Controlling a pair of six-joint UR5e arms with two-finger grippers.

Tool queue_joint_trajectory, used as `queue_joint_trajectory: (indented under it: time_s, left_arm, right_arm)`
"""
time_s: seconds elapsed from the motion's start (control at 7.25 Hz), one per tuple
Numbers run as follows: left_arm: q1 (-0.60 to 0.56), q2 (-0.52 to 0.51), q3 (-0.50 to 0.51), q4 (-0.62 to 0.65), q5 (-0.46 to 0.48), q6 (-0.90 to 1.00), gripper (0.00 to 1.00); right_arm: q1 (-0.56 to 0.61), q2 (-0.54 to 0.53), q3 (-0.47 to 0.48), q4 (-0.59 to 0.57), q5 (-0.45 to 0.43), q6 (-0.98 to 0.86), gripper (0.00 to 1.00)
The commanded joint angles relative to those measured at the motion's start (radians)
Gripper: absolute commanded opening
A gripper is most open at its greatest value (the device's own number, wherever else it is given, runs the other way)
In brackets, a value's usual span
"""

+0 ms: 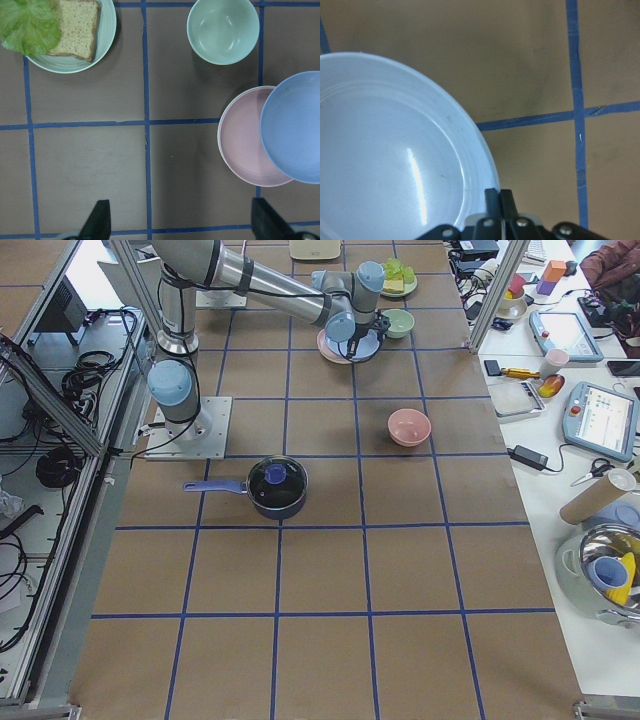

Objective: Stack three plates with pink and blue
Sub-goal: 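Lift the blue plate with the right gripper and carry it toward the pink plate, then lower the blue plate onto the pink plate with the right gripper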

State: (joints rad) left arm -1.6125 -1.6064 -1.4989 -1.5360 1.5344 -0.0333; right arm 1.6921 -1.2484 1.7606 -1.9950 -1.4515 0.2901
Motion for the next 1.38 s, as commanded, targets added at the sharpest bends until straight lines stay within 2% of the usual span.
queue_joint_trajectory:
  time_s: [0.0,0.28,0.55,1.24]
  left_arm:
    - [0.006,0.017,0.000,-0.021,0.003,0.001,1.00]
    - [0.008,0.017,0.000,-0.032,0.003,0.004,1.00]
    - [0.009,0.007,0.003,-0.024,-0.005,0.000,1.00]
    - [0.020,0.019,0.003,-0.030,0.000,0.003,1.00]
  right_arm:
    - [0.041,0.015,0.002,-0.021,-0.003,0.053,0.00]
    - [0.052,0.017,0.025,-0.045,-0.001,0.058,0.00]
    - [0.054,0.014,0.091,-0.174,0.002,0.061,0.00]
    - [0.073,0.015,0.086,-0.177,0.002,0.122,0.00]
